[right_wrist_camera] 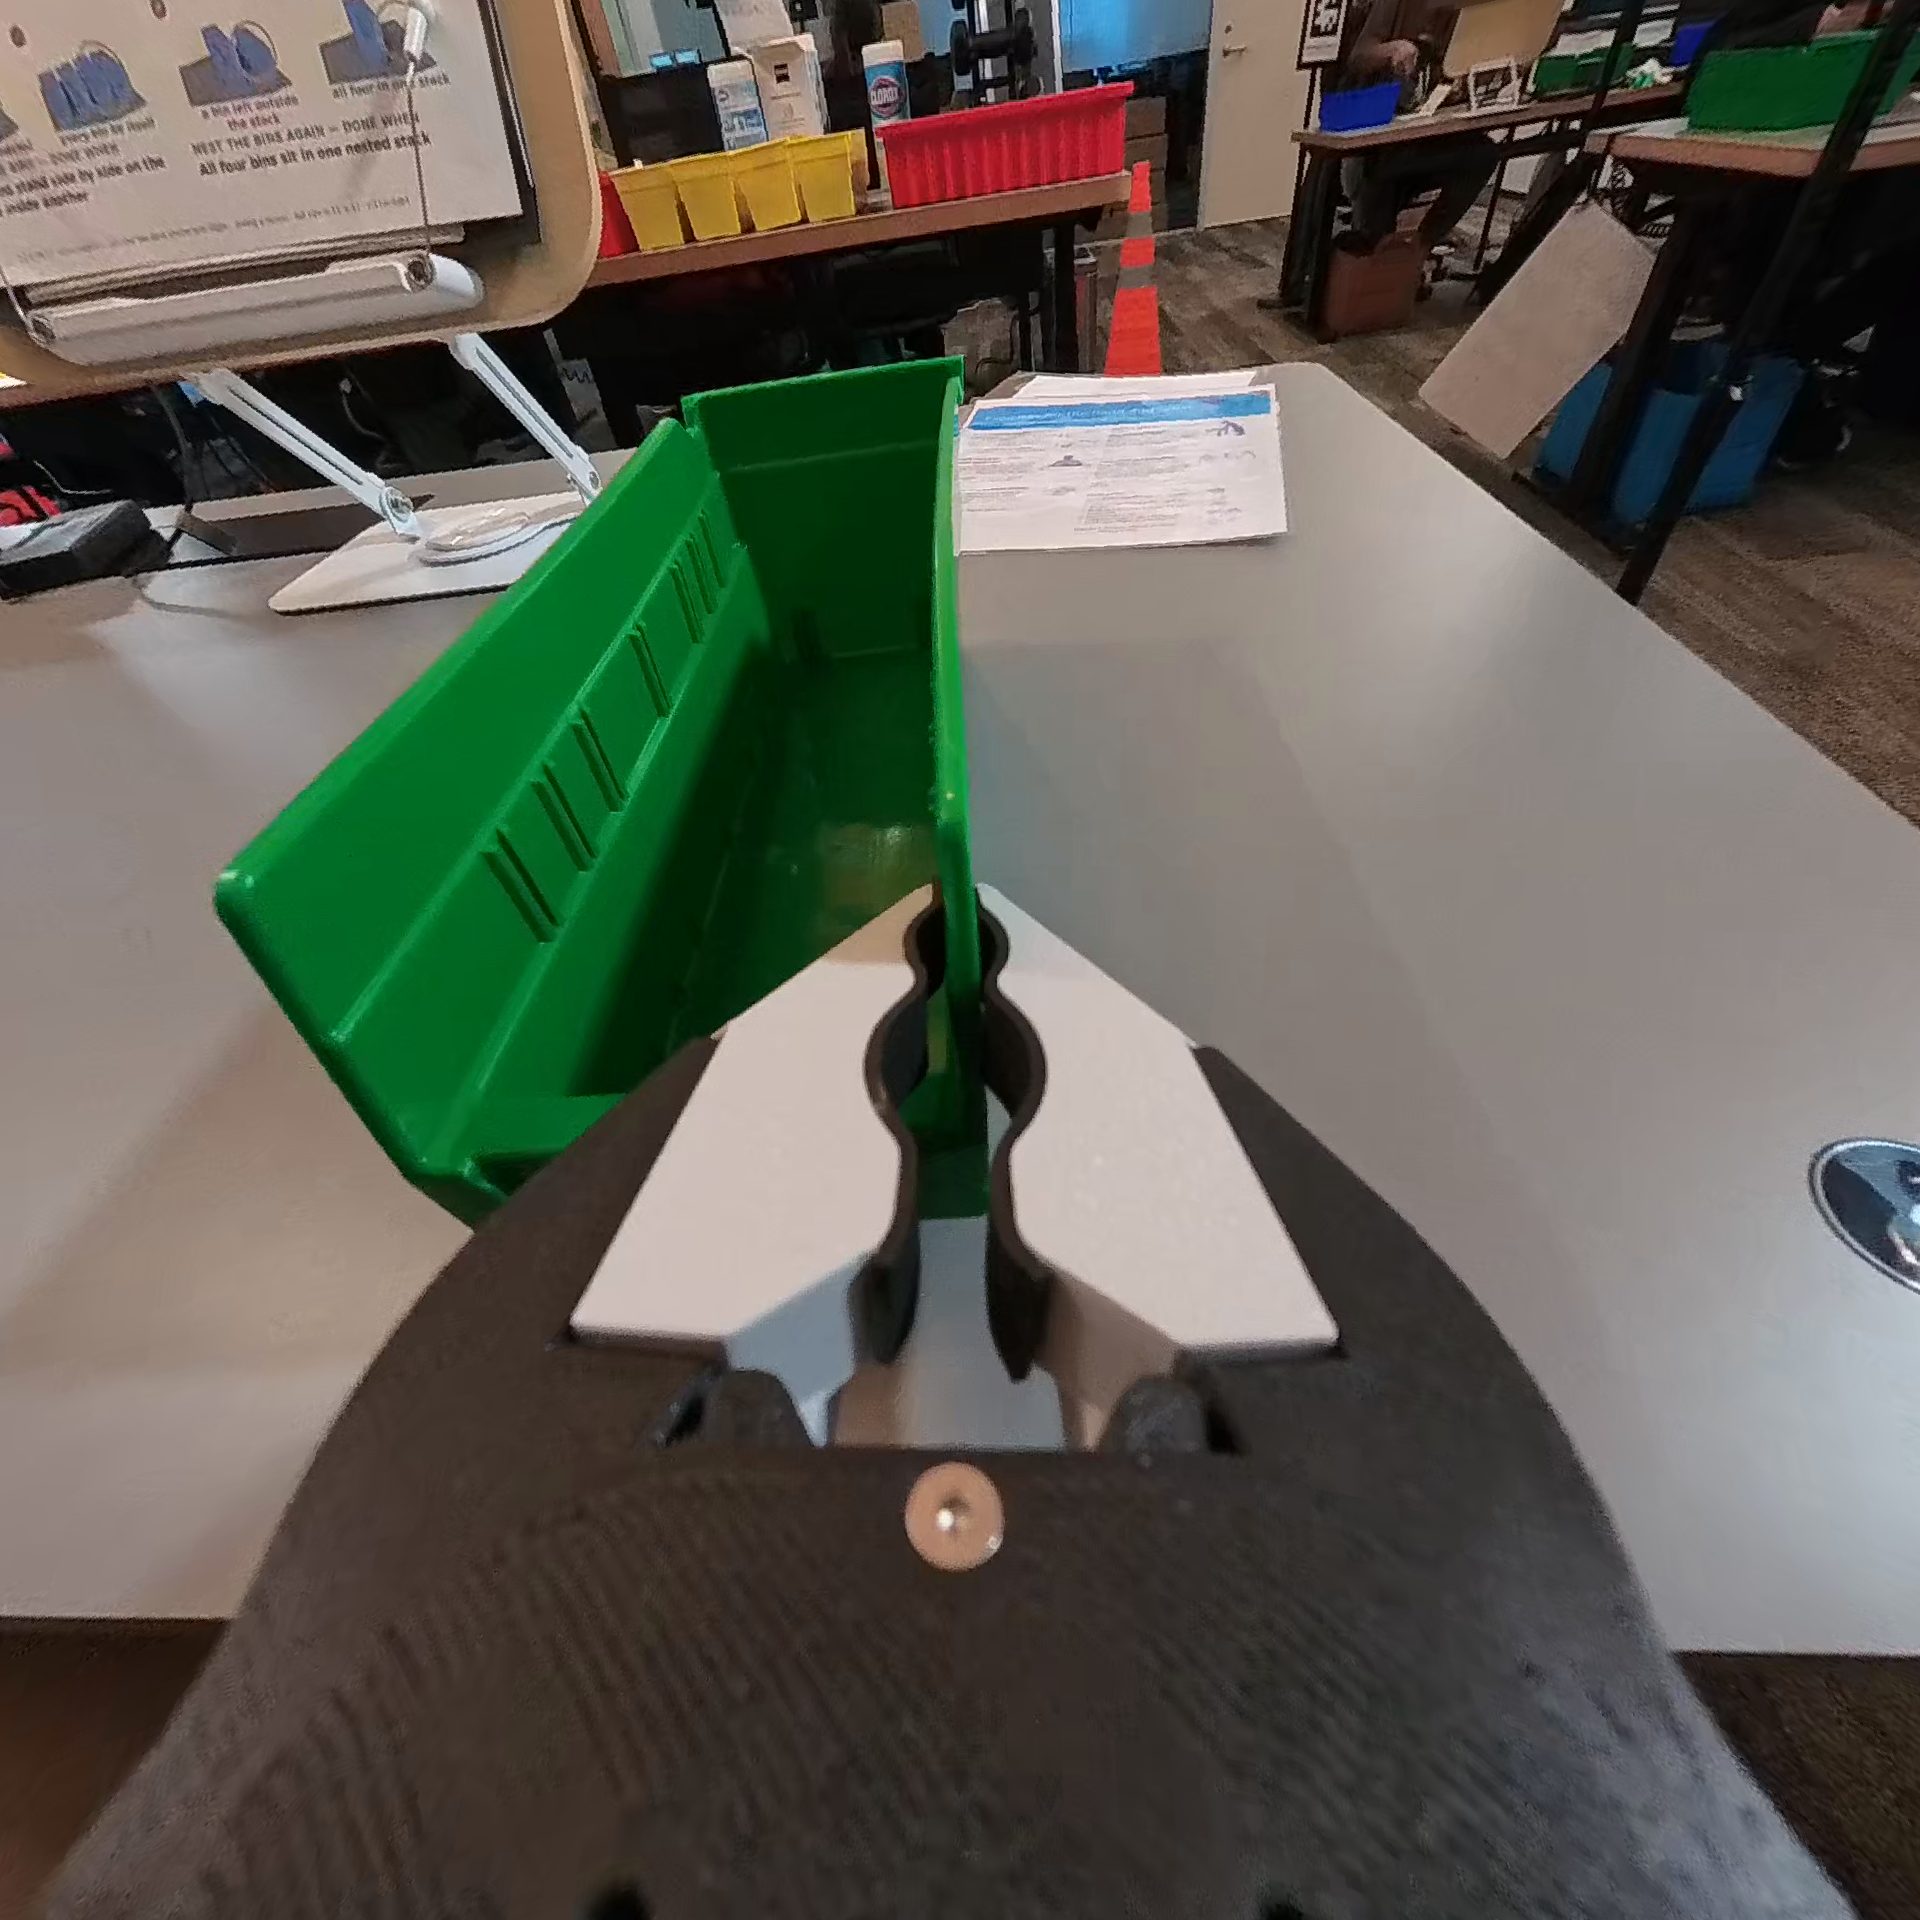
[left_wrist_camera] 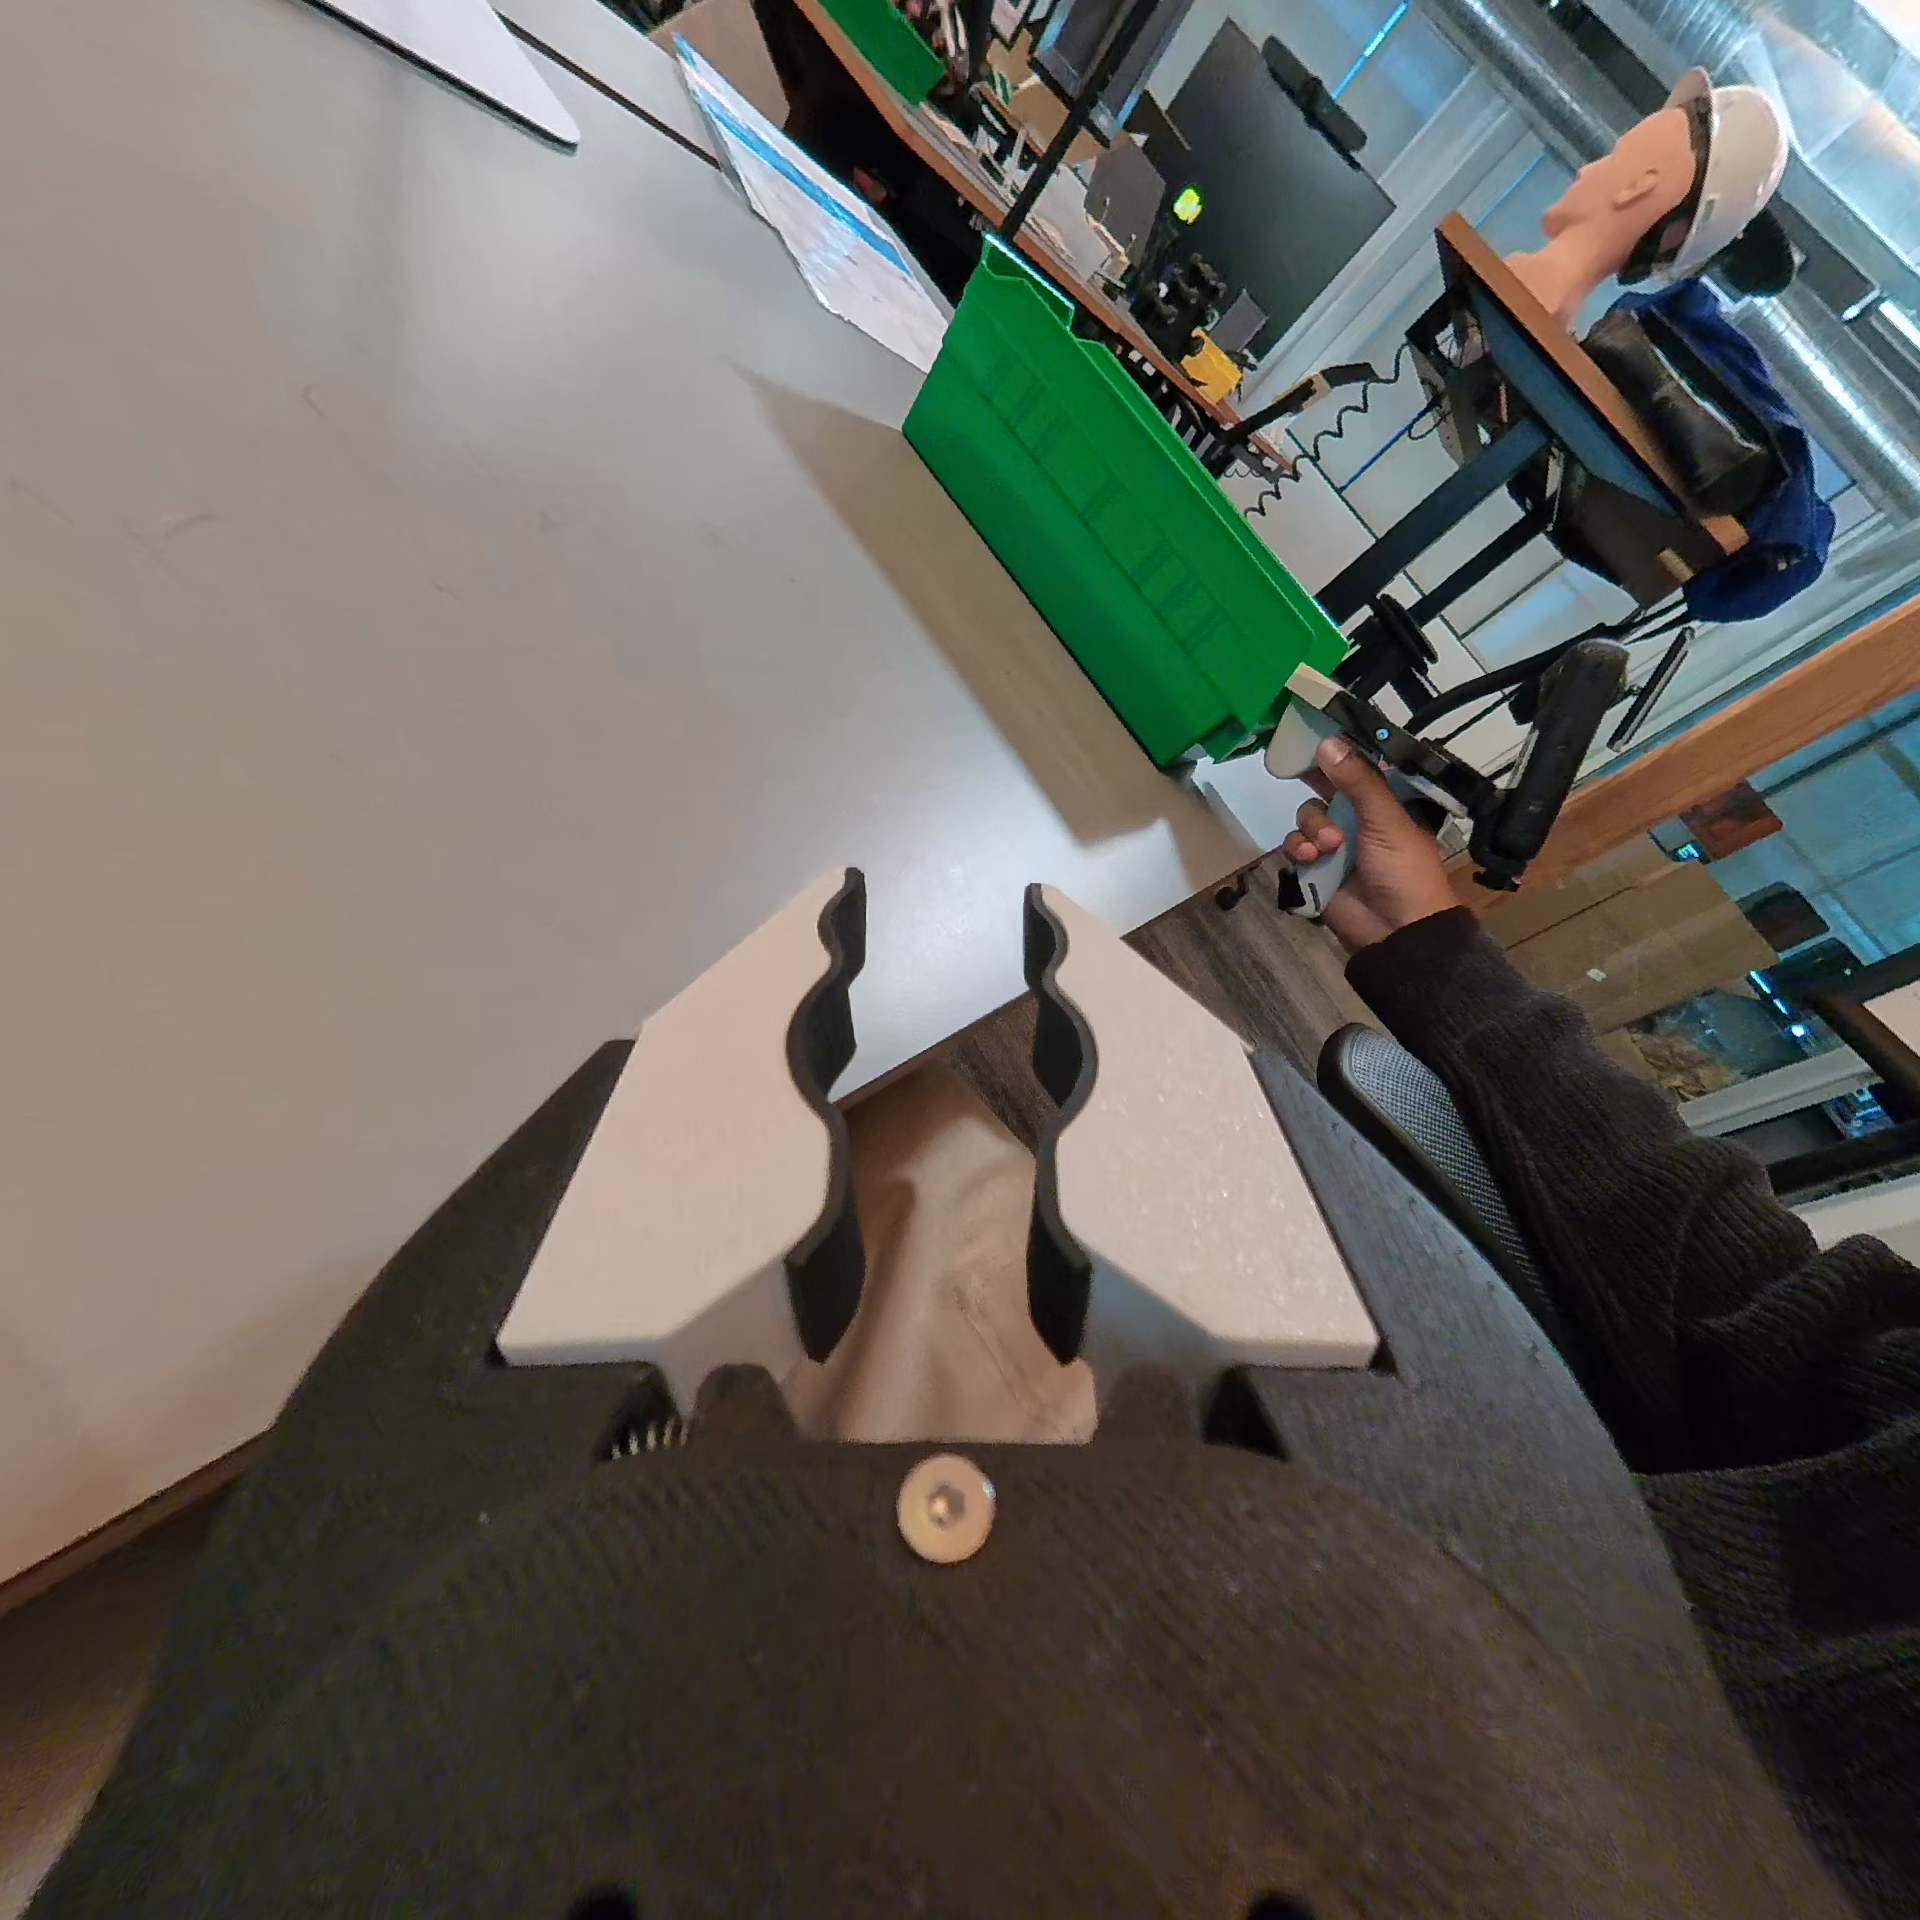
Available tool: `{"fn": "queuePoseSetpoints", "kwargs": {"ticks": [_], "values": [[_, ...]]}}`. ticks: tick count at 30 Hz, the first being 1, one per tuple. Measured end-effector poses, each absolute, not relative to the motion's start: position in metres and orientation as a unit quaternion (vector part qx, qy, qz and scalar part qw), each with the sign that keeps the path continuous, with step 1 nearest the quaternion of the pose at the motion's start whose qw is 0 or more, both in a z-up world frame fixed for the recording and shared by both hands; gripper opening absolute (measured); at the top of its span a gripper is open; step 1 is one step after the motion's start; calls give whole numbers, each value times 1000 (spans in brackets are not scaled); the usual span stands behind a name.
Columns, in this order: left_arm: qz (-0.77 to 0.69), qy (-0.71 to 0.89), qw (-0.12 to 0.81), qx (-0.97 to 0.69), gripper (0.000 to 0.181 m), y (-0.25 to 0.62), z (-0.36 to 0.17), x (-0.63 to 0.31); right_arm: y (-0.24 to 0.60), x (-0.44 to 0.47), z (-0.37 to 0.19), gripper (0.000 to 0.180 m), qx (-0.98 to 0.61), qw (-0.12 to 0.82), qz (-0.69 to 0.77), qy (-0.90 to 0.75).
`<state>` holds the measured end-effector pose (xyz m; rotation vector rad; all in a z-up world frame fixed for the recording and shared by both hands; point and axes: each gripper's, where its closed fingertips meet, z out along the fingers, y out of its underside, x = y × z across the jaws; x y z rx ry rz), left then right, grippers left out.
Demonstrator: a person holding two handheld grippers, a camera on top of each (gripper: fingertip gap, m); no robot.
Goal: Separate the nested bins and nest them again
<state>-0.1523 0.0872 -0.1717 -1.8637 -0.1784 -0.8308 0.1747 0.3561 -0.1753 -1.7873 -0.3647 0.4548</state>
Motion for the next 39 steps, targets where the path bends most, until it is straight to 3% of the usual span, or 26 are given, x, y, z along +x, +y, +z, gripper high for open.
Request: {"fn": "queuePoseSetpoints", "kwargs": {"ticks": [7, 12, 17, 21, 24, 29, 33, 37, 39], "values": [[-342, -70, 519, -780, 28, 87, -173, -150, 356, 176, -176, 1, -769, 590, 191, -157], [-337, -69, 522, -781, 28, 87, -173, -151, 354, 189, -168, 27, -771, 593, 174, -154], [-327, -56, 518, -788, 29, 88, -178, -148, 333, 190, -96, 30, -704, 677, 170, -133], [-305, -60, 540, -782, 28, 91, -176, -153, 286, 128, -32, 22, -626, 734, 196, -173], [-290, -54, 546, -784, 28, 93, -177, -154, 245, 56, -14, 18, -586, 733, 265, -221], [-280, -38, 555, -782, 31, 93, -173, -153, 171, -65, -64, 21, -586, 609, 443, -299], [-250, -30, 593, -765, 34, 92, -153, -169, 145, -110, -128, 34, -618, 531, 381, -437], [-61, -55, 744, -663, 9, 68, -83, -236, 155, -107, -141, 34, -629, 540, 326, -455], [40, -70, 797, -599, 6, 43, -42, -275, 159, -104, -139, 34, -639, 532, 347, -433]]}}
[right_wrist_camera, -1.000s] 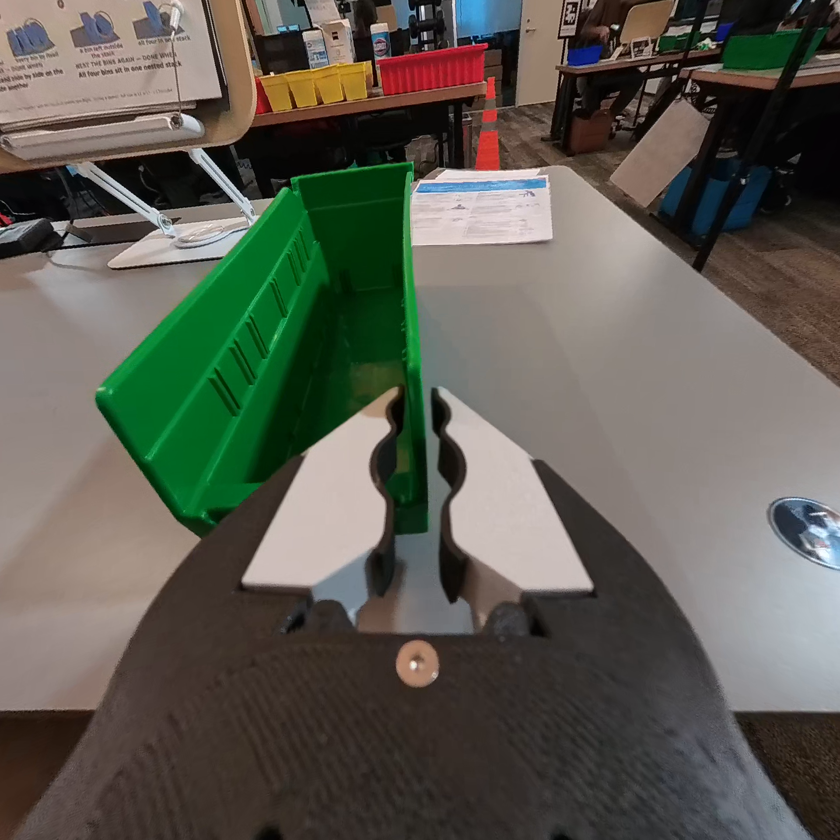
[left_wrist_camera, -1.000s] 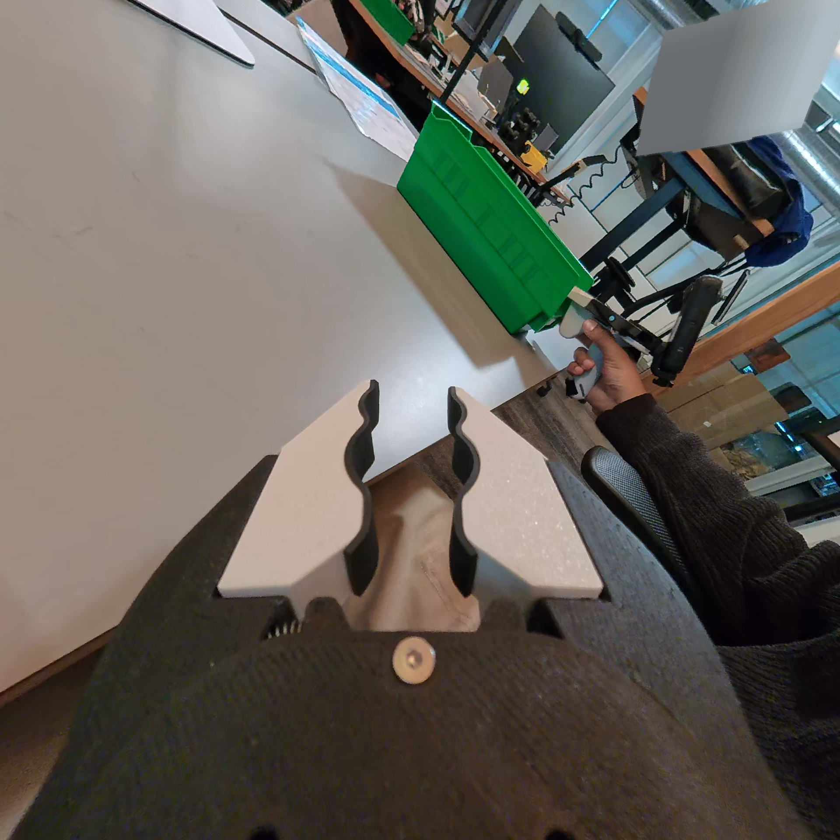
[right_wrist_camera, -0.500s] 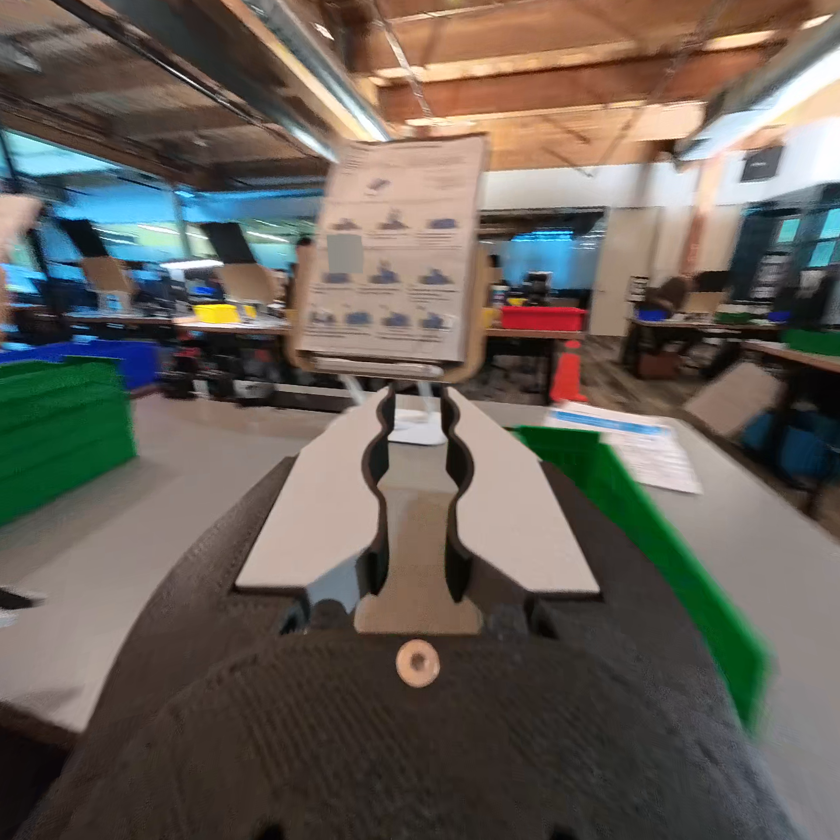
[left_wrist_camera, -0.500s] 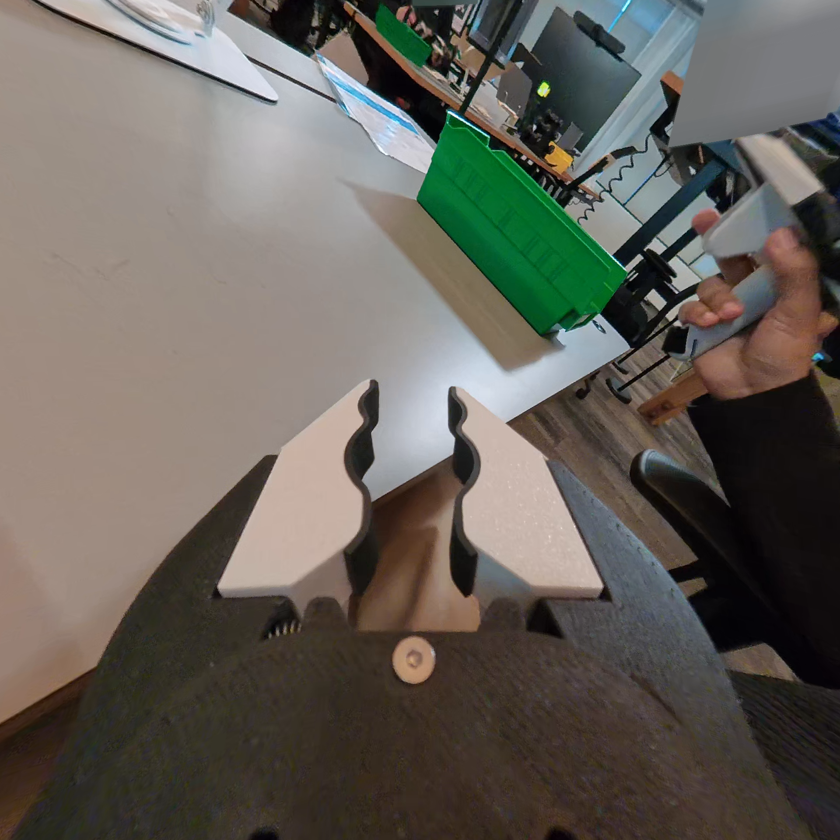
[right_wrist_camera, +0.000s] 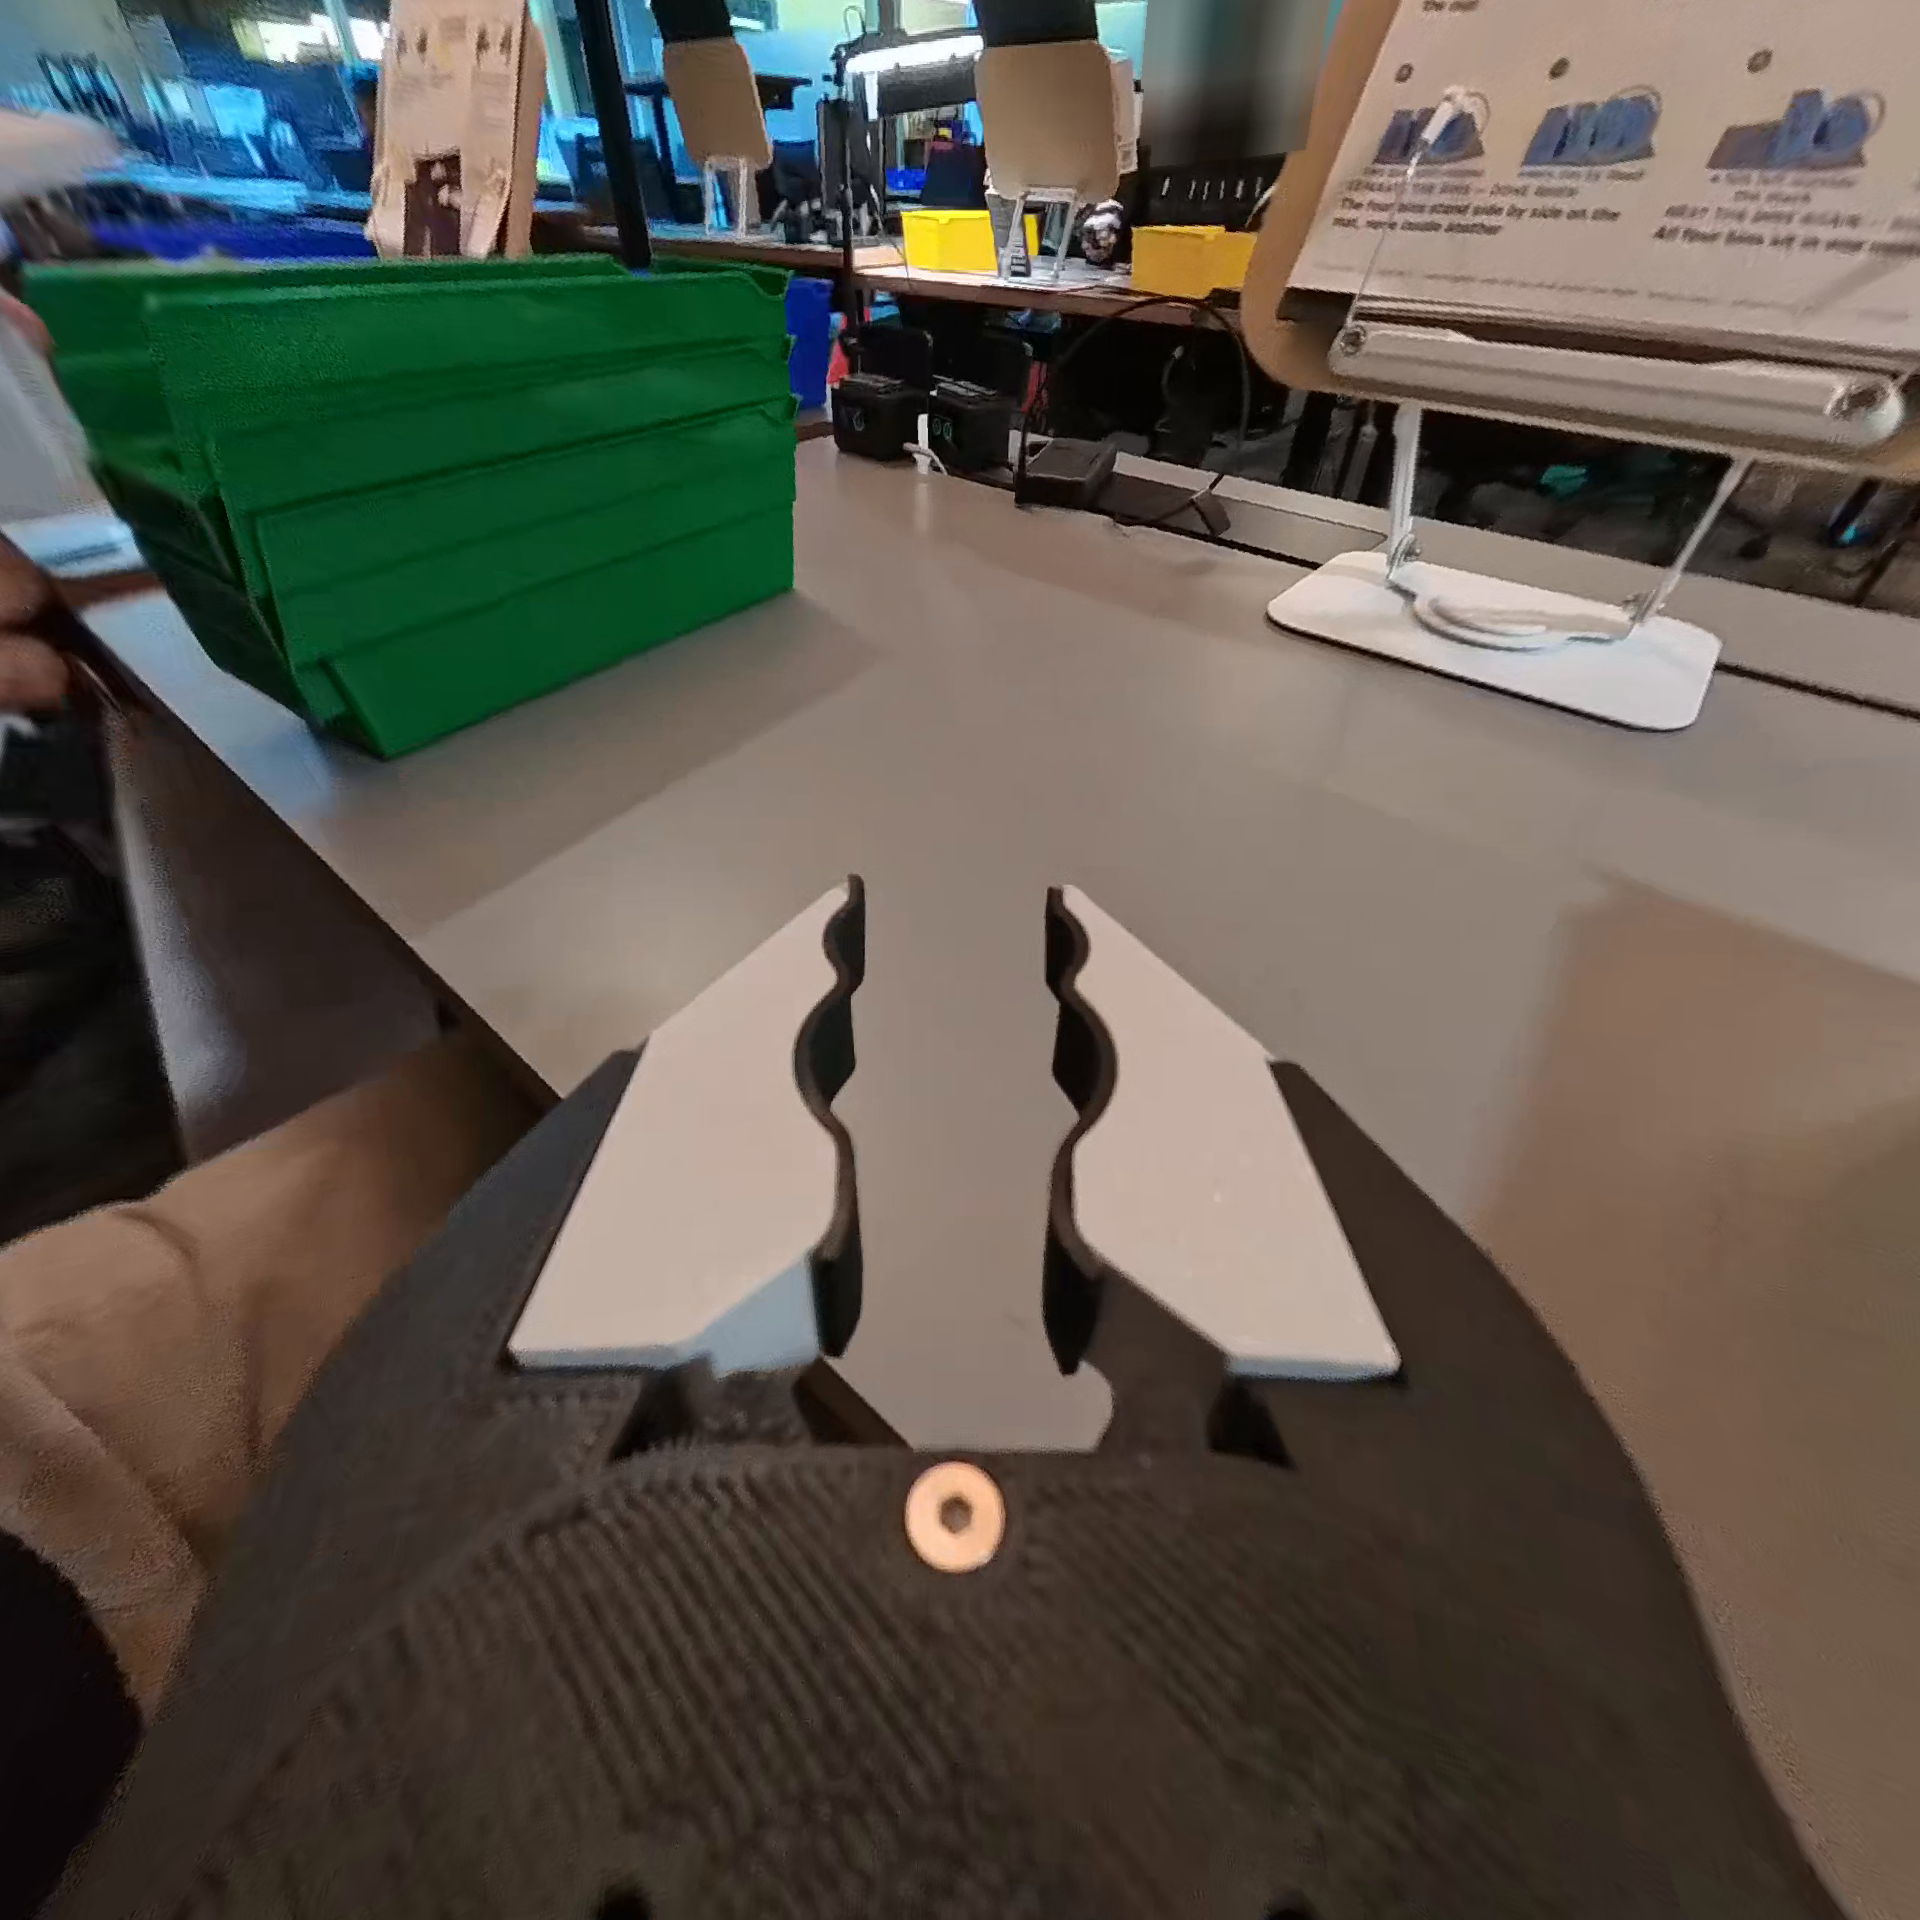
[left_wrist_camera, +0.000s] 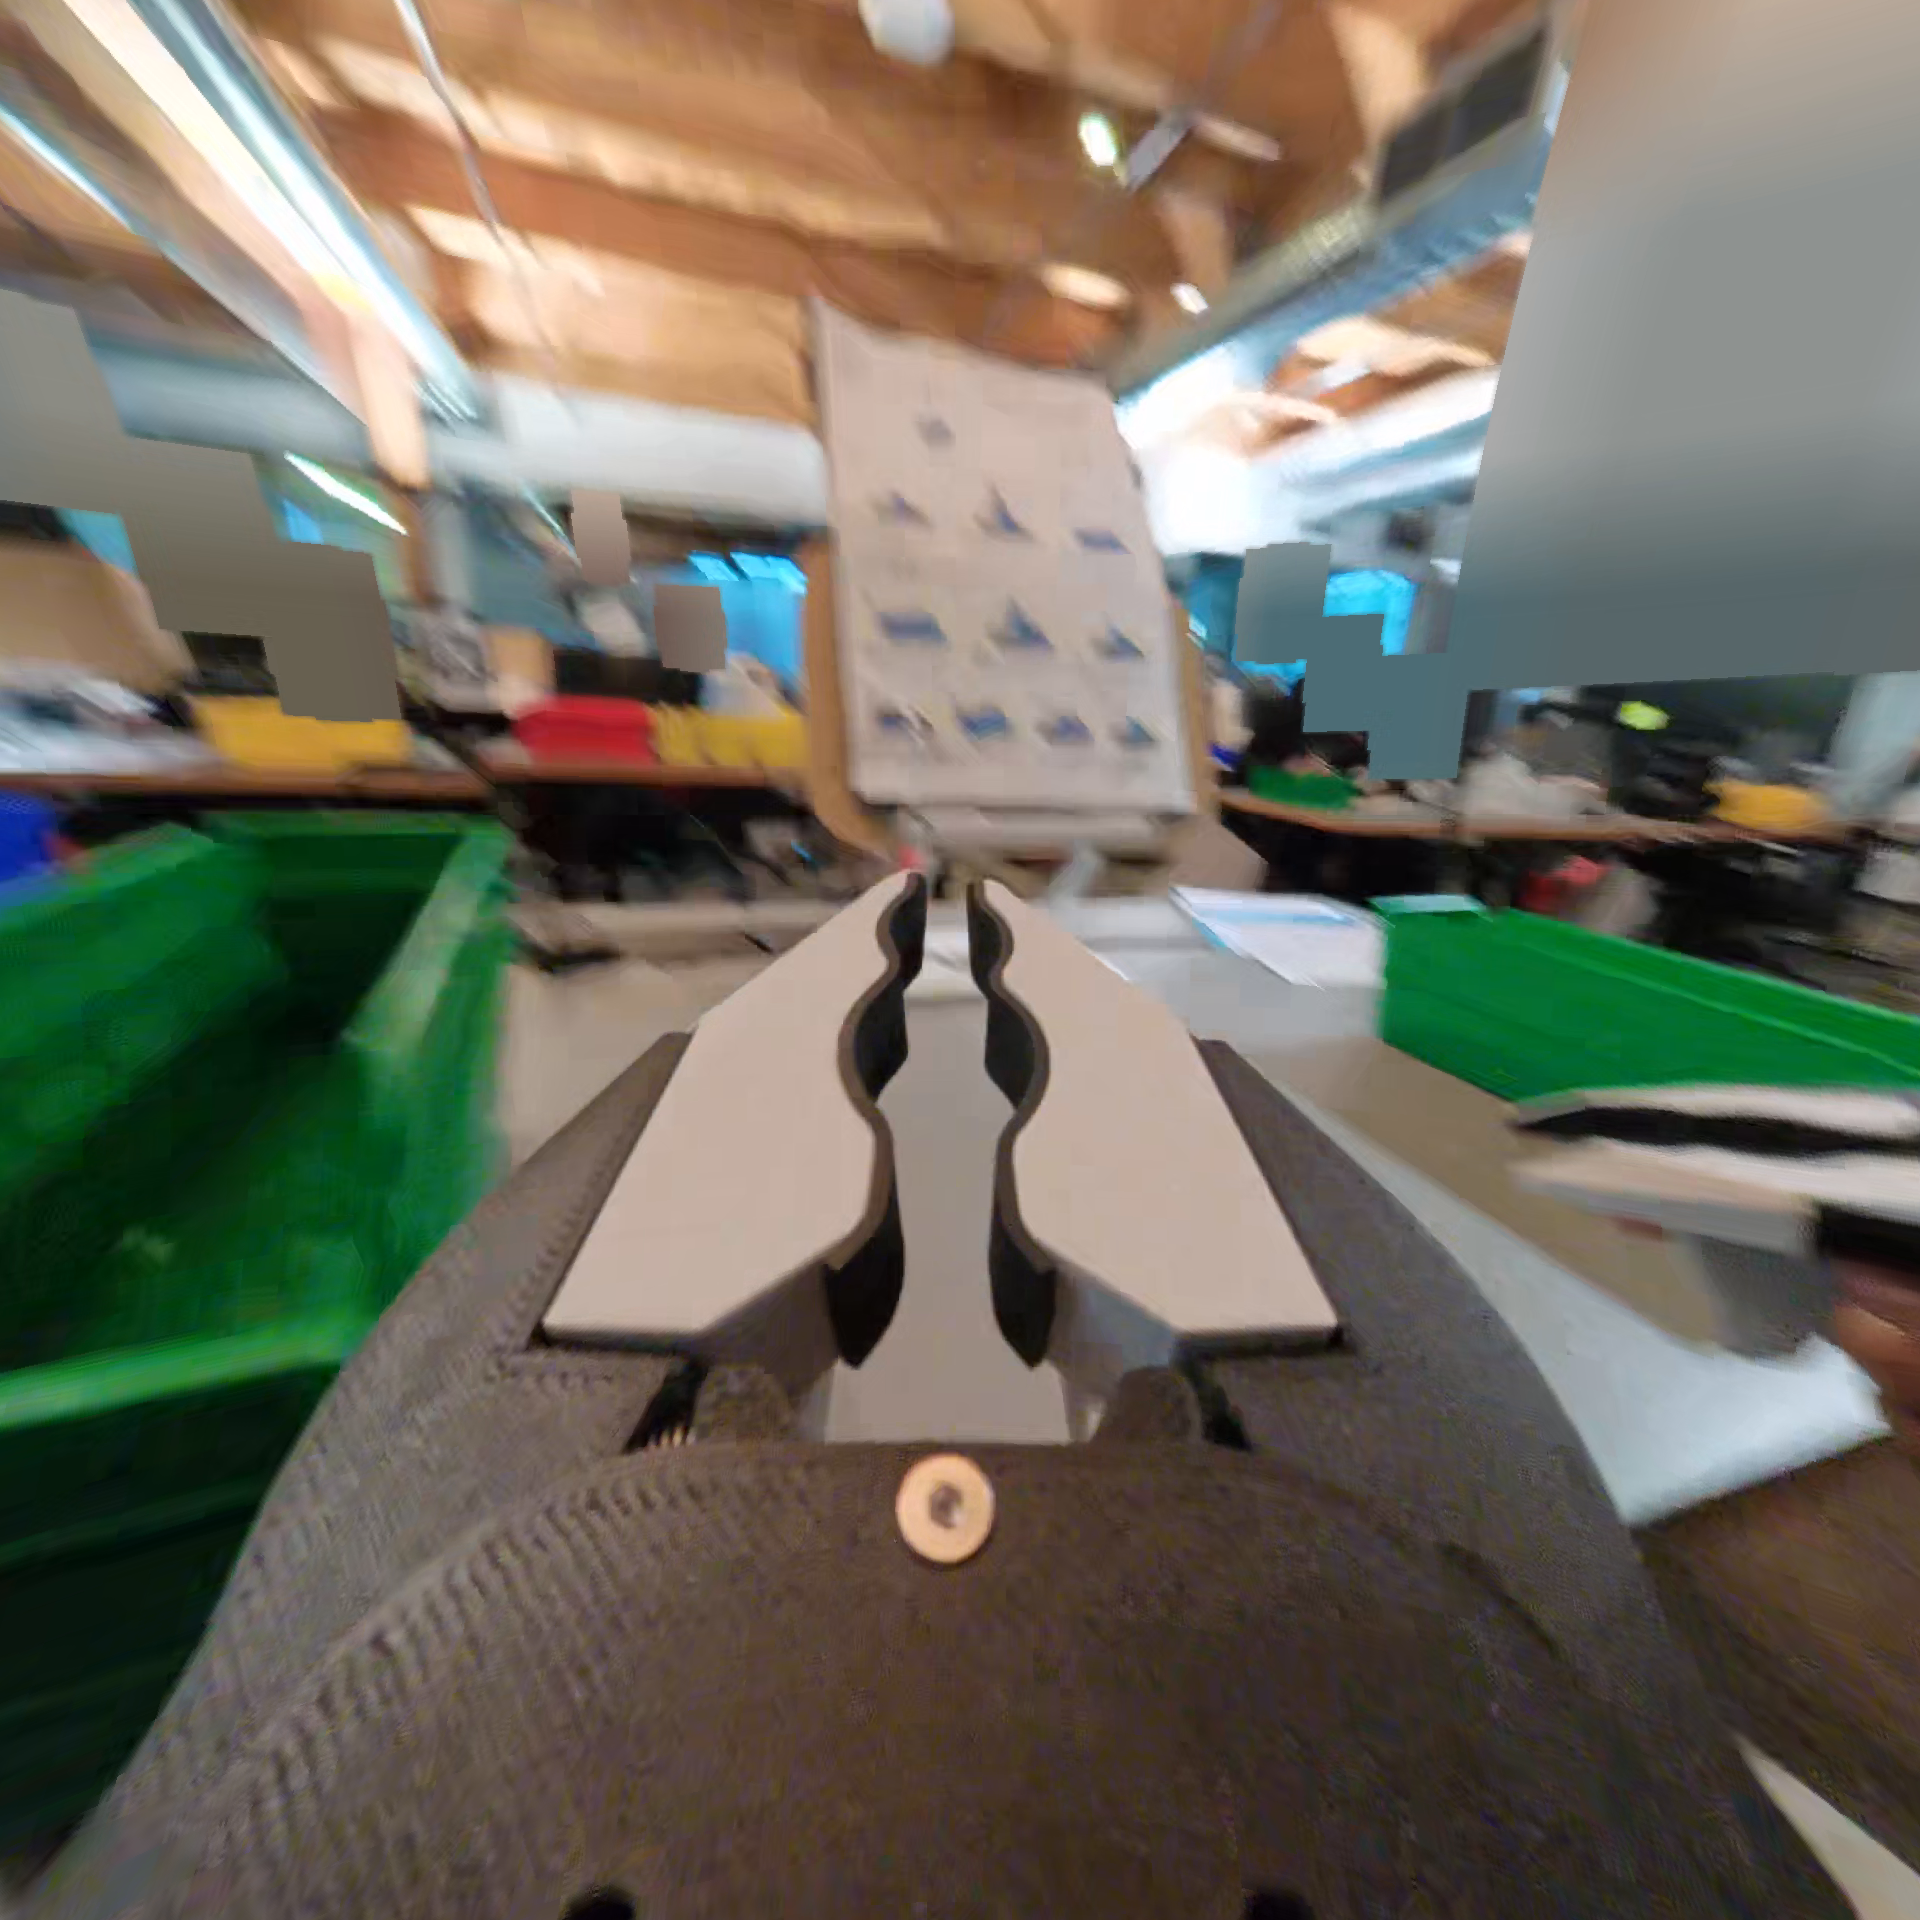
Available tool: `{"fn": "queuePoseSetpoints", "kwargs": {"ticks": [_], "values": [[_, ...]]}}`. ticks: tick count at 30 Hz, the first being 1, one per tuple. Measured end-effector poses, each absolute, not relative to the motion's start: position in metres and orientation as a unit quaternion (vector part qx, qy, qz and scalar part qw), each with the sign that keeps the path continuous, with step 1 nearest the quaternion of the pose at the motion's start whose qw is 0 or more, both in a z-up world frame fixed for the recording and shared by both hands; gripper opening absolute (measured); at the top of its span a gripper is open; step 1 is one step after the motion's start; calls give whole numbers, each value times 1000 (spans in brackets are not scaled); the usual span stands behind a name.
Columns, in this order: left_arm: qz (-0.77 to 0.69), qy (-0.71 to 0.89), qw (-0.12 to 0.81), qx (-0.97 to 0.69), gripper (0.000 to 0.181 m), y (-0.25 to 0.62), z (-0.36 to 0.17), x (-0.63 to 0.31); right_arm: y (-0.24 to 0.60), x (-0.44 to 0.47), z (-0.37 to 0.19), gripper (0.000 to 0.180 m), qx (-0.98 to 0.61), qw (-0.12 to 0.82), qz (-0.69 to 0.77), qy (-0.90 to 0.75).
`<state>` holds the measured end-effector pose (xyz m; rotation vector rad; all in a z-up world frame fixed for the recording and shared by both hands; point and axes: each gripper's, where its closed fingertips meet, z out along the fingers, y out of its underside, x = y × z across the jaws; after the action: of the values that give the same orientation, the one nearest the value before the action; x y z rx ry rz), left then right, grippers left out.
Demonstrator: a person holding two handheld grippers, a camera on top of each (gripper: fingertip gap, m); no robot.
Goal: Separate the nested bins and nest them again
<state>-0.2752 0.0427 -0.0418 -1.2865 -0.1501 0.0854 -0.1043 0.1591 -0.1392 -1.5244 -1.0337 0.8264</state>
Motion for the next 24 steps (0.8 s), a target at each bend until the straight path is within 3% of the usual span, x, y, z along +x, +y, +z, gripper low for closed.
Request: {"fn": "queuePoseSetpoints", "kwargs": {"ticks": [2, 5, 12, 15, 20, 24], "values": [[95, -93, 809, -573, 8, 21, -15, -314, 164, -102, -139, 34, -653, 521, 366, -410], [156, -150, 787, -578, 31, -5, -5, -382, 174, -97, -142, 34, -676, 505, 386, -374], [301, -209, 692, -621, 47, -19, -72, -462, 179, -97, -153, 37, -707, 457, 414, -346], [278, -220, 693, -627, 45, -16, -76, -467, 176, -98, -155, 37, -706, 459, 404, -357], [251, -229, 697, -632, 6, -17, -78, -471, 176, -97, -157, 36, -708, 456, 405, -357], [198, -227, 702, -646, 1, -16, -77, -472, 177, -96, -155, 36, -710, 446, 424, -341]]}}
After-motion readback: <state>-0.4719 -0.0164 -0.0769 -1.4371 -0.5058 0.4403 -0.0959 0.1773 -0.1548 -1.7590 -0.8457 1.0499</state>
